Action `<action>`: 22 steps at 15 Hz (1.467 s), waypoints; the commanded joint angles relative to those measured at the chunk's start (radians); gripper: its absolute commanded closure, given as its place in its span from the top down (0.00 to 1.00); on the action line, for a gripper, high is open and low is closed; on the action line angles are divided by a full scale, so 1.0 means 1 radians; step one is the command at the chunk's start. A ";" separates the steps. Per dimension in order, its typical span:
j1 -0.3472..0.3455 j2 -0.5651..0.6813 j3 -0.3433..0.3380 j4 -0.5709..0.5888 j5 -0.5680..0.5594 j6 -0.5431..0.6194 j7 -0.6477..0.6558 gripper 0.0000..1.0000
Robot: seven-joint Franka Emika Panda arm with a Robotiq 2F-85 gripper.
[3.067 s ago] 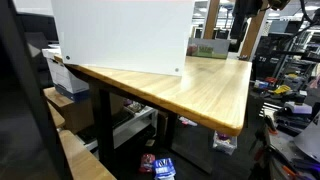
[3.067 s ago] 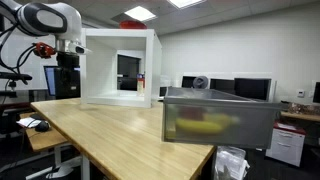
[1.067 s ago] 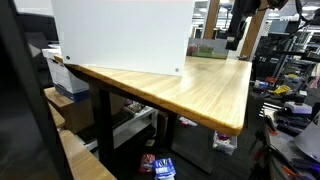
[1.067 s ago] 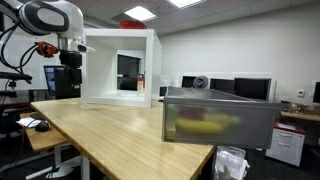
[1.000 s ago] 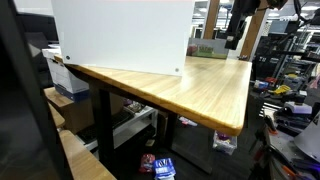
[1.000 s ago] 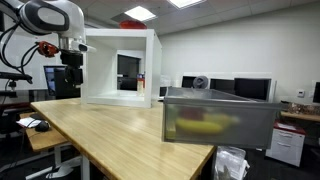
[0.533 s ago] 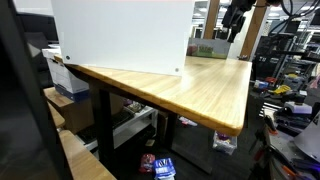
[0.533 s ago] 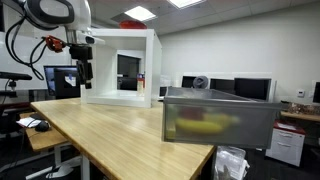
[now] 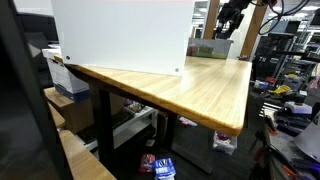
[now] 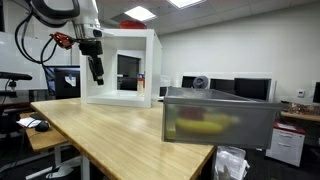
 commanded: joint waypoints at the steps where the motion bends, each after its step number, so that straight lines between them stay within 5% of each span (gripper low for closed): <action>1: -0.051 0.058 -0.012 0.043 -0.037 0.052 0.062 1.00; 22: -0.265 0.304 -0.117 0.275 -0.206 0.158 0.368 1.00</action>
